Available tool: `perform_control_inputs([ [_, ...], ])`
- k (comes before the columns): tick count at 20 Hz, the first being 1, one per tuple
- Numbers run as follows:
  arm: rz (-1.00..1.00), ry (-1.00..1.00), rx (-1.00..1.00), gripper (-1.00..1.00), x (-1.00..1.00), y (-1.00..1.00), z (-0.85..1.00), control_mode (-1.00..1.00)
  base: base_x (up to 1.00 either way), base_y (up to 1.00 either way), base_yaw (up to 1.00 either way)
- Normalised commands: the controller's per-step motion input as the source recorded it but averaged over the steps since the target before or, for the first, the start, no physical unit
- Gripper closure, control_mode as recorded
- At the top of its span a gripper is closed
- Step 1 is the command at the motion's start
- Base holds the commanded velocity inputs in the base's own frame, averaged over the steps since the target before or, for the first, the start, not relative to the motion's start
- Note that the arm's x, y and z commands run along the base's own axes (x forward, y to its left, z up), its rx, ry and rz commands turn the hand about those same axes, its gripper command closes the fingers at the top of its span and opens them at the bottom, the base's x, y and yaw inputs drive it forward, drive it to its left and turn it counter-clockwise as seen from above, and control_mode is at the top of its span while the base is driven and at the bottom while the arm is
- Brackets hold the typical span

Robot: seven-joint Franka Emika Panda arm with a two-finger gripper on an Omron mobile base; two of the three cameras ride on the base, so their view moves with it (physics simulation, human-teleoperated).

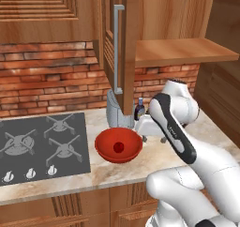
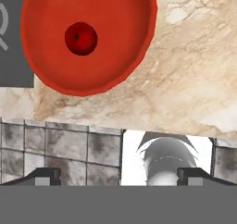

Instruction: Pick both bowls and place them on the counter. Then place the apple in one bowl and place the steak in the other bowl.

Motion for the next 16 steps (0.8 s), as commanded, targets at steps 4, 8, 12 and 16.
perform_control_inputs([
  [4,0.09,0.0,-0.03,-1.0,-0.55,-0.39,0.33,-1.0,0.0,0.0,0.0],
  [8,0.07,-0.01,-0.03,-1.0,-0.56,-0.39,0.32,-1.0,0.0,0.0,0.0],
  [12,0.05,-0.01,-0.05,-1.0,-0.56,-0.34,0.33,-1.0,0.0,0.0,0.0],
  [16,0.02,-0.06,-0.05,-1.0,-0.55,-0.31,0.3,-1.0,0.0,0.0,0.0],
])
